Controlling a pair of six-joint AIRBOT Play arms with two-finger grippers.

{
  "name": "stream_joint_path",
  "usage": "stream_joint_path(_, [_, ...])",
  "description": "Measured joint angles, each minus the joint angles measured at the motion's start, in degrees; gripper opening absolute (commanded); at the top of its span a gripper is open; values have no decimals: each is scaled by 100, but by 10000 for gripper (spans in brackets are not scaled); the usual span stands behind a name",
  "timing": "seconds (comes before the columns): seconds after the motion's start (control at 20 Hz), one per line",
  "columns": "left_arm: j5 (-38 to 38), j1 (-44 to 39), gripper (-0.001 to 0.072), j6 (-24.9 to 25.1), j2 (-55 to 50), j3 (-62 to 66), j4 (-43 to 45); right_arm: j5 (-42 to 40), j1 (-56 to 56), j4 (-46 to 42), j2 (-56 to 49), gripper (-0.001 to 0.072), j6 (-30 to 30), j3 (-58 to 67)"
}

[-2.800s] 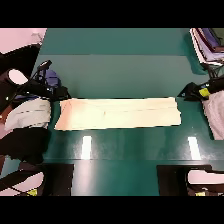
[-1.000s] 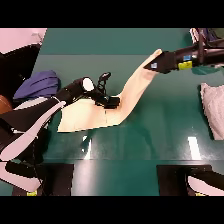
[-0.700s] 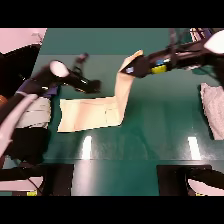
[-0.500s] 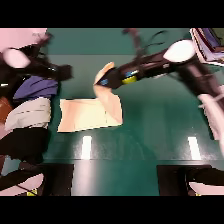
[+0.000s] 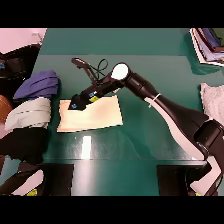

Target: Fold the shirts.

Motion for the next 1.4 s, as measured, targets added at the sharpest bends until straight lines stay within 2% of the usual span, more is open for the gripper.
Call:
stream_joint_path(0.25, [-146,96,25,52,39,-2,37,295,-885,-704,691,455,479,-1294])
stream_joint_path(0.3, [-151,98,25,55,44,-2,26,289,-1108,-874,914,487,619,-1685])
stream_joint_path(0.35, [-162,103,25,59,44,-4,-33,219,-1320,-953,1123,663,734,-2059])
stream_joint_path(0.4, [-177,103,25,61,42,-9,-105,122,-1528,-1054,1316,688,841,-2463])
stream_joint_path(0.6, [-164,107,25,107,31,-13,-490,-374,-2011,-1099,1663,659,1182,-3609])
stream_joint_path(0.8, [-149,107,25,208,31,-15,-734,-761,-1904,-793,1296,636,1287,-3838])
stream_joint_path(0.85, [-149,107,25,232,31,-15,-772,-844,-1797,-713,1143,590,1290,-3764])
stream_joint_path(0.95, [-151,107,25,271,31,-15,-824,-940,-1587,-509,831,563,1307,-3526])
stream_joint_path(1.0, [-155,109,25,286,31,-15,-852,-981,-1473,-446,658,479,1318,-3355])
stream_joint_path(1.1, [-155,107,24,306,31,-15,-966,-1082,-1272,-404,354,156,1318,-3010])
stream_joint_path(1.15, [-153,107,23,310,31,-15,-1023,-1132,-1180,-448,245,45,1318,-2844])
stream_joint_path(1.2, [-153,107,24,310,31,-15,-1088,-1165,-1119,-437,186,21,1300,-2708])
stream_joint_path(1.4, [-151,0,23,319,31,-15,-1346,-1311,-1137,-354,295,15,1220,-2398])
